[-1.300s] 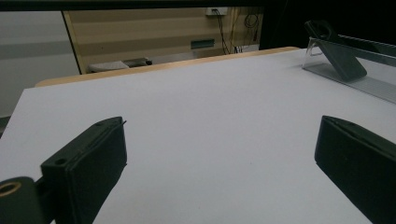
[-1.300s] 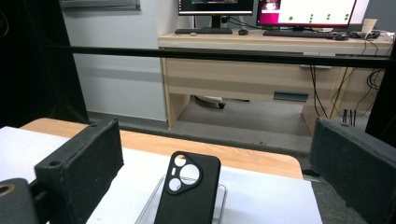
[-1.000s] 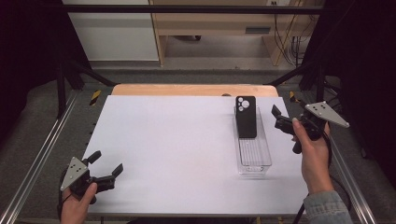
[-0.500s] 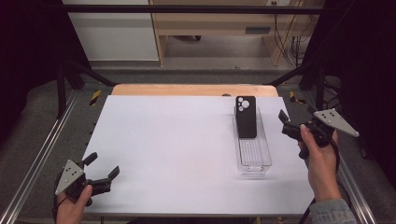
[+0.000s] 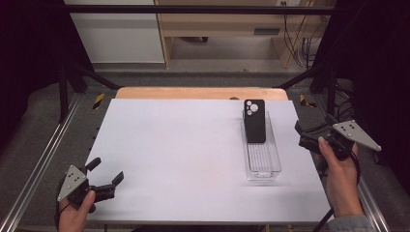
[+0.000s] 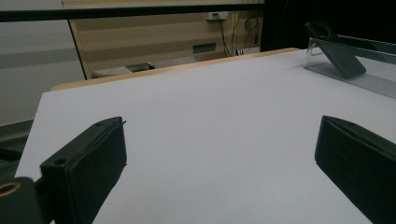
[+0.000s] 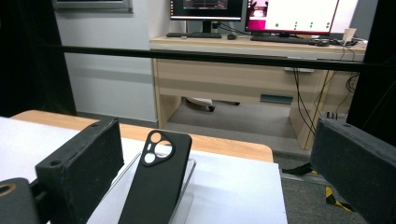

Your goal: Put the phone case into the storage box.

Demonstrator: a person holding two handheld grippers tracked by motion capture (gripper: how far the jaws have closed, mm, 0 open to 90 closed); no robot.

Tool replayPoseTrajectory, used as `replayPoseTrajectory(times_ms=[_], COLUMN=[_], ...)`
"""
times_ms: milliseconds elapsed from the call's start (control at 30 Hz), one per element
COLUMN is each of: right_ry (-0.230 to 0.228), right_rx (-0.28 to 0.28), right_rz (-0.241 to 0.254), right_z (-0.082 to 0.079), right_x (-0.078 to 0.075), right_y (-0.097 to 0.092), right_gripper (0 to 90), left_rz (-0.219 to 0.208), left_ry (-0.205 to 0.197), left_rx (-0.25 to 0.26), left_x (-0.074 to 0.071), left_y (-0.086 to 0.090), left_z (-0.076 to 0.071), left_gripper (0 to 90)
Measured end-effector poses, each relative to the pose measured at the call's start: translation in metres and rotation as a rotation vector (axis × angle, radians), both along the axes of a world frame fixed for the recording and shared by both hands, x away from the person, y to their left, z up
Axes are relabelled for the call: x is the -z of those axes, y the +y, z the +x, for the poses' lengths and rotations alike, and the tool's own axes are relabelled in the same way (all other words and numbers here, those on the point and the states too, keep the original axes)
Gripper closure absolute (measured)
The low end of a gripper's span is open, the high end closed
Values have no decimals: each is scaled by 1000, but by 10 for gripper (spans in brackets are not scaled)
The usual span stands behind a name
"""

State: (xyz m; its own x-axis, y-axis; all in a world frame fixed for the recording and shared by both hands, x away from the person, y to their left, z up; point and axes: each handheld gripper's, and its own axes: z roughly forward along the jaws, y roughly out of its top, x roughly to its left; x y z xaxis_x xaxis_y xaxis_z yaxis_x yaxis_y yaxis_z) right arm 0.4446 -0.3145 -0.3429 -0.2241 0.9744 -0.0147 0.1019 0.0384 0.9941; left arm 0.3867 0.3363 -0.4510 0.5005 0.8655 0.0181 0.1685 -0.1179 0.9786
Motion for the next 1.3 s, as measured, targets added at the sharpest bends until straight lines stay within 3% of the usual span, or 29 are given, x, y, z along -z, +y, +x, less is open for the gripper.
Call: replayPoseTrajectory(times_ms=[167, 400, 967, 1300], right_ry=[-5, -1, -3, 1], right_rx=[-16, -45, -76, -81], right_rz=[-33, -39, -18, 0], right_z=[-7, -13, -28, -42], right_x=[4, 13, 42, 67], right_y=[1, 3, 6, 10], right_gripper=[31, 41, 40, 40], left_rz=[6, 6, 12, 16], left_ry=[-1, -3, -7, -6], left_rx=[2, 4, 10, 18], left_x=[0, 0, 0, 0], left_y=[0, -1, -2, -3], left_z=[0, 0, 0, 0], left_gripper=[23, 24, 23, 23])
